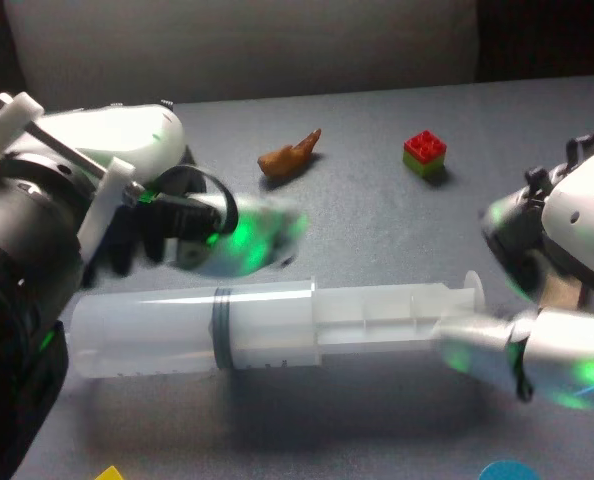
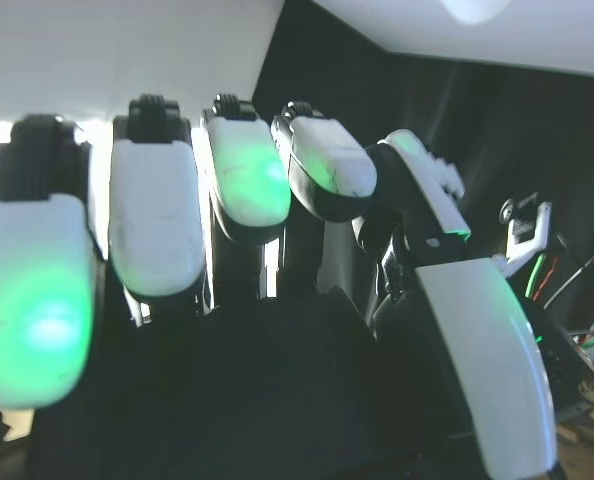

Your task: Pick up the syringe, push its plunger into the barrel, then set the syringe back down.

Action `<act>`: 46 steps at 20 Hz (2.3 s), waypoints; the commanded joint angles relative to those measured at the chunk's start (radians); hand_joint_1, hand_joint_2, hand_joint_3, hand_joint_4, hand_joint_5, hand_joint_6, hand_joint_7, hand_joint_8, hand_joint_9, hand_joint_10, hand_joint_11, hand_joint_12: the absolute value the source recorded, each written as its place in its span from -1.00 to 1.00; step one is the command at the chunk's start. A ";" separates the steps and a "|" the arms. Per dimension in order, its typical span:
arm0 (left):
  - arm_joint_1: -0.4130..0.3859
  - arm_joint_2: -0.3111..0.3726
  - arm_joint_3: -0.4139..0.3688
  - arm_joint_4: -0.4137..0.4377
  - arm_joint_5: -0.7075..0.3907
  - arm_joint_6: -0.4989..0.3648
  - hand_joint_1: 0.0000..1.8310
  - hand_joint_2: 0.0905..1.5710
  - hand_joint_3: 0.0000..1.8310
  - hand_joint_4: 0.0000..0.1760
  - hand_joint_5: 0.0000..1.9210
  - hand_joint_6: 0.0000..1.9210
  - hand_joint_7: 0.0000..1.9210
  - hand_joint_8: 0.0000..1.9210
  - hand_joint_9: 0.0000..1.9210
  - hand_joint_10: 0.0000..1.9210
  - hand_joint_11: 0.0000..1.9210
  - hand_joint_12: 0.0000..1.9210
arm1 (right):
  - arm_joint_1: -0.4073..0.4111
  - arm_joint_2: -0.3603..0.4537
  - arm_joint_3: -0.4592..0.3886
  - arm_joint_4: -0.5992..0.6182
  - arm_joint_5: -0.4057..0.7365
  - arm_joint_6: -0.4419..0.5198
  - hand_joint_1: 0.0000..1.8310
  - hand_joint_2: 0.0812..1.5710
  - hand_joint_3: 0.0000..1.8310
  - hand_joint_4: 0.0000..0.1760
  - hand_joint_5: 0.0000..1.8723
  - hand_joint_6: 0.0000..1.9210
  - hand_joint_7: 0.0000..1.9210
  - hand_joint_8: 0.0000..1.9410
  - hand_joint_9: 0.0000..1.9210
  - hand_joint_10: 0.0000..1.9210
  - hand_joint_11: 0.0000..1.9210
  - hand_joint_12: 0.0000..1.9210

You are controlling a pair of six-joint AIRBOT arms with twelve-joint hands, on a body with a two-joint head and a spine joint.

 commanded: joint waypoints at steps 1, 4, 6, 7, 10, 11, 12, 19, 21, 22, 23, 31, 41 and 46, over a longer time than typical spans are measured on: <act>-0.003 0.001 -0.002 0.101 0.008 0.001 -0.94 0.39 -0.99 -1.00 -1.00 -1.00 -0.99 -1.00 -0.99 -1.00 -1.00 -1.00 | 0.005 0.004 -0.003 -0.053 0.050 0.002 -0.88 0.25 -0.98 -1.00 -0.90 -1.00 -0.90 -1.00 -0.92 -1.00 -1.00 -0.72; -0.002 0.001 -0.007 0.101 0.008 0.001 -0.94 0.39 -0.99 -1.00 -1.00 -1.00 -1.00 -1.00 -1.00 -1.00 -1.00 -1.00 | 0.001 0.004 0.006 -0.056 0.021 0.019 -0.91 0.25 -0.99 -1.00 -0.89 -1.00 -0.89 -1.00 -0.91 -1.00 -1.00 -0.65; 0.003 0.002 -0.014 0.101 0.008 0.001 -0.91 0.38 -1.00 -1.00 -1.00 -1.00 -1.00 -1.00 -1.00 -1.00 -1.00 -1.00 | 0.001 0.005 0.012 -0.063 0.020 0.037 -0.92 0.27 -0.99 -1.00 -0.90 -1.00 -0.90 -1.00 -0.91 -1.00 -1.00 -0.65; 0.011 0.003 -0.019 0.101 0.008 0.001 -0.92 0.37 -1.00 -1.00 -1.00 -1.00 -1.00 -1.00 -1.00 -1.00 -1.00 -1.00 | -0.001 0.006 0.018 -0.085 0.020 0.063 -0.90 0.29 -0.99 -1.00 -0.90 -1.00 -0.91 -1.00 -0.93 -1.00 -1.00 -0.69; 0.040 0.003 -0.030 0.101 0.008 0.000 -0.77 0.35 -1.00 -1.00 -0.99 -1.00 -0.98 -0.99 -1.00 -1.00 -1.00 -1.00 | -0.020 0.013 0.041 -0.193 0.011 0.201 -0.89 0.29 -1.00 -1.00 -0.88 -1.00 -0.89 -1.00 -0.91 -1.00 -1.00 -0.66; 0.047 0.003 -0.032 0.101 0.008 -0.001 -0.67 0.33 -1.00 -1.00 -0.98 -0.99 -0.98 -0.99 -1.00 -1.00 -1.00 -1.00 | -0.025 0.015 0.049 -0.215 0.002 0.233 -0.91 0.30 -0.99 -1.00 -0.89 -1.00 -0.88 -1.00 -0.90 -0.99 -1.00 -0.64; 0.055 0.003 -0.034 0.101 0.008 -0.001 -0.62 0.32 -1.00 -1.00 -0.99 -1.00 -0.98 -1.00 -1.00 -1.00 -1.00 -1.00 | -0.028 0.016 0.056 -0.224 -0.010 0.249 -0.91 0.30 -0.99 -1.00 -0.89 -1.00 -0.89 -1.00 -0.90 -1.00 -1.00 -0.63; 0.114 -0.012 -0.030 0.152 0.004 -0.059 -0.23 0.36 -0.99 -1.00 -1.00 -1.00 -1.00 -1.00 -1.00 -1.00 -1.00 -1.00 | -0.035 0.016 0.103 -0.229 -0.032 0.412 -0.89 0.32 -1.00 -1.00 -0.90 -1.00 -0.91 -1.00 -0.93 -1.00 -1.00 -0.73; 0.128 -0.039 -0.017 0.159 0.001 -0.059 -0.18 0.40 -0.98 -1.00 -1.00 -1.00 -1.00 -1.00 -1.00 -1.00 -1.00 -1.00 | -0.035 0.018 0.104 -0.229 -0.031 0.423 -0.84 0.31 -1.00 -1.00 -0.87 -0.99 -0.88 -0.99 -0.91 -0.99 -1.00 -0.69; 0.137 -0.056 -0.010 0.162 0.001 -0.059 -0.16 0.41 -0.98 -1.00 -1.00 -1.00 -1.00 -1.00 -1.00 -1.00 -1.00 -1.00 | -0.035 0.019 0.104 -0.229 -0.029 0.427 -0.84 0.31 -1.00 -1.00 -0.86 -0.99 -0.87 -1.00 -0.90 -1.00 -1.00 -0.66; 0.145 -0.069 -0.004 0.169 0.001 -0.061 -0.15 0.41 -0.99 -1.00 -1.00 -1.00 -1.00 -1.00 -1.00 -1.00 -1.00 -1.00 | -0.035 0.019 0.104 -0.229 -0.029 0.427 -0.87 0.31 -1.00 -1.00 -0.87 -1.00 -0.88 -1.00 -0.90 -1.00 -1.00 -0.63; 0.259 -0.133 0.024 0.231 0.008 -0.143 -0.15 0.33 -1.00 -1.00 -1.00 -1.00 -1.00 -1.00 -1.00 -1.00 -1.00 -1.00 | -0.043 0.020 0.104 -0.229 -0.017 0.448 -0.88 0.32 -1.00 -1.00 -0.87 -1.00 -0.87 -1.00 -0.88 -1.00 -1.00 -0.58; 0.343 -0.181 0.097 0.277 -0.028 -0.185 -0.35 0.39 -0.99 -1.00 -1.00 -1.00 -1.00 -1.00 -1.00 -1.00 -1.00 -1.00 | -0.045 0.020 0.104 -0.229 -0.014 0.457 -0.86 0.31 -1.00 -1.00 -0.88 -1.00 -0.87 -1.00 -0.88 -1.00 -1.00 -0.52; 0.366 -0.195 0.136 0.297 -0.055 -0.189 -0.30 0.38 -1.00 -1.00 -1.00 -1.00 -1.00 -1.00 -1.00 -1.00 -1.00 -1.00 | -0.046 0.021 0.104 -0.229 -0.016 0.462 -0.91 0.33 -1.00 -1.00 -0.87 -1.00 -0.86 -1.00 -0.88 -1.00 -1.00 -0.51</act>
